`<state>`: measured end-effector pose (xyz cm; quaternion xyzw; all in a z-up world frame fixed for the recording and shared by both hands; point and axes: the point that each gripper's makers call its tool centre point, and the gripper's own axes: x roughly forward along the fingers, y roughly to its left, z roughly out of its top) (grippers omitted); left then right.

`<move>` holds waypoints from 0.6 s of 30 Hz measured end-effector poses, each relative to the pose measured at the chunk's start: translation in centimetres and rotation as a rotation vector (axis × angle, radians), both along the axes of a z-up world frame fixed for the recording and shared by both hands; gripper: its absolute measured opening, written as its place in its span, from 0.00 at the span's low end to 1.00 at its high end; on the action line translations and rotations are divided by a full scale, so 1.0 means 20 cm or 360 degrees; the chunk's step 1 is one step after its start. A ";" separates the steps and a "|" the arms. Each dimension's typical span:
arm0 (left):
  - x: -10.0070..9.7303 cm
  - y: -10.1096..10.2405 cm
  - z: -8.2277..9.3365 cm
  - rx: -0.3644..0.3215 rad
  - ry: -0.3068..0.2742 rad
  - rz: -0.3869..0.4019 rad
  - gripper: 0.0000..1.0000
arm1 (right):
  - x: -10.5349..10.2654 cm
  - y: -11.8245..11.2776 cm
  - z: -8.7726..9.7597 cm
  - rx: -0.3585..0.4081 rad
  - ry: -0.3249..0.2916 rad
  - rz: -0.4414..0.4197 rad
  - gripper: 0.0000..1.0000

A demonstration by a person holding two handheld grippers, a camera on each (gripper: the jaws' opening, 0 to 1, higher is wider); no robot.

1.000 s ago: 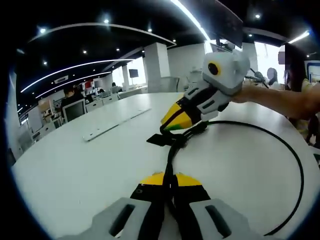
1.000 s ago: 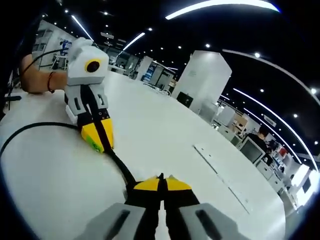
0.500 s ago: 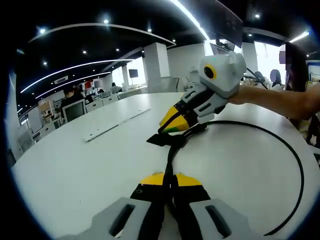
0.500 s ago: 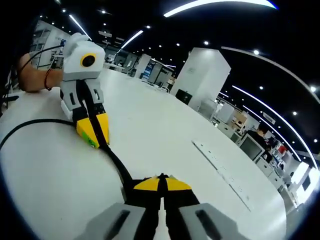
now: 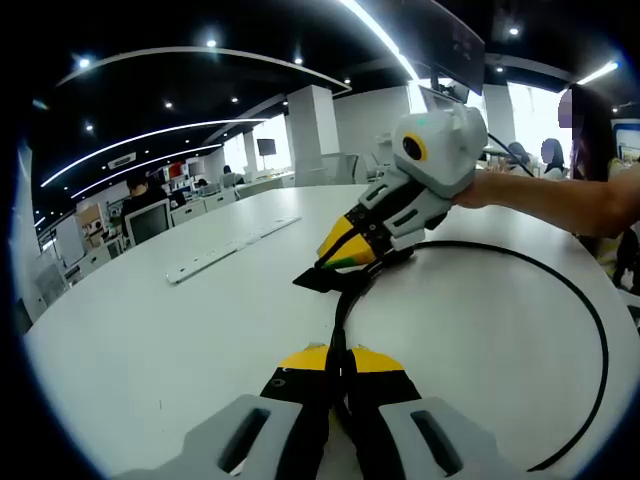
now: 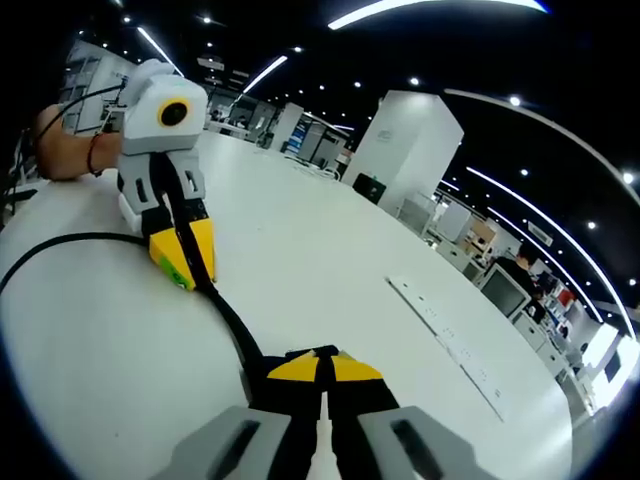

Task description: Find the charging cable on the desk, coil it up and secure with Velcro.

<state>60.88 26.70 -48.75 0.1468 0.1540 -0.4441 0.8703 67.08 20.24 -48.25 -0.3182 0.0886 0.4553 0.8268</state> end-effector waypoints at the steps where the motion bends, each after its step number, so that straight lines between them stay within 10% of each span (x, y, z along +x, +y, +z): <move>1: 0.00 0.00 0.00 0.0000 0.0000 0.0000 0.06 | 0.00 0.00 0.00 -0.0001 0.0003 0.0001 0.04; 18: 0.00 0.00 0.00 0.0000 -0.0001 0.0000 0.06 | 0.01 0.00 -0.03 -0.0022 0.0008 -0.0004 0.04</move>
